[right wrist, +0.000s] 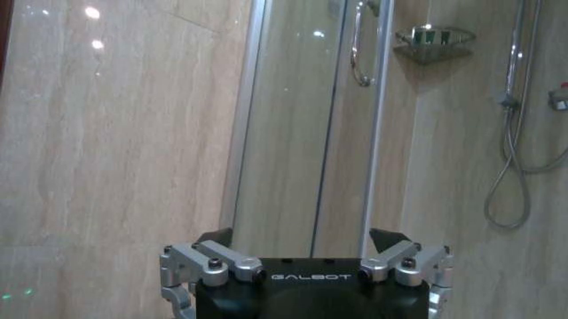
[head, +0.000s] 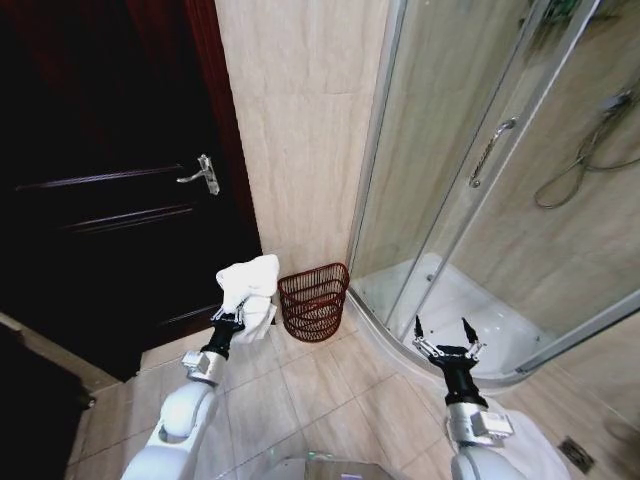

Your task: Discard the used towel into the hamper.

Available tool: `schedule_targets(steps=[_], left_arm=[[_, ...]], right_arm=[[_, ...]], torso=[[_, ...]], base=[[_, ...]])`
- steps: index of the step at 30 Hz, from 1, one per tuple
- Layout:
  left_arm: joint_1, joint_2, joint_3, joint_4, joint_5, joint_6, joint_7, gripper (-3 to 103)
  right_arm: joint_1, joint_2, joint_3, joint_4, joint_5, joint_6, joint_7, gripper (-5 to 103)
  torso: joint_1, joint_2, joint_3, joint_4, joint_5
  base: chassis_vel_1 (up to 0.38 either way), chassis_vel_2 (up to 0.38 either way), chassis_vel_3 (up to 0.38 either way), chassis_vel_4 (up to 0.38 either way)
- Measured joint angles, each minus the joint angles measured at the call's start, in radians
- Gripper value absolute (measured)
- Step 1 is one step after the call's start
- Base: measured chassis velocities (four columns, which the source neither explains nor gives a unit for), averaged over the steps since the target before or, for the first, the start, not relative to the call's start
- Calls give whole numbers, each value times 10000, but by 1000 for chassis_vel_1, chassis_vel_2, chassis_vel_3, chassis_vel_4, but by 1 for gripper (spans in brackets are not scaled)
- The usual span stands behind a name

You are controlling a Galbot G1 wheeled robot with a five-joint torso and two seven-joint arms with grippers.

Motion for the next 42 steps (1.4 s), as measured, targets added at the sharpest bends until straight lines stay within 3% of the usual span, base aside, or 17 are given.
schedule_targets(steps=[42], left_arm=[[15,41,-89,285,-356,-542,140,7]], right_arm=[[-240,0,31,87,-169,-7,-9,100]], torso=[[-783,-1840,-1060,0,0]], base=[[0,0,0,0]])
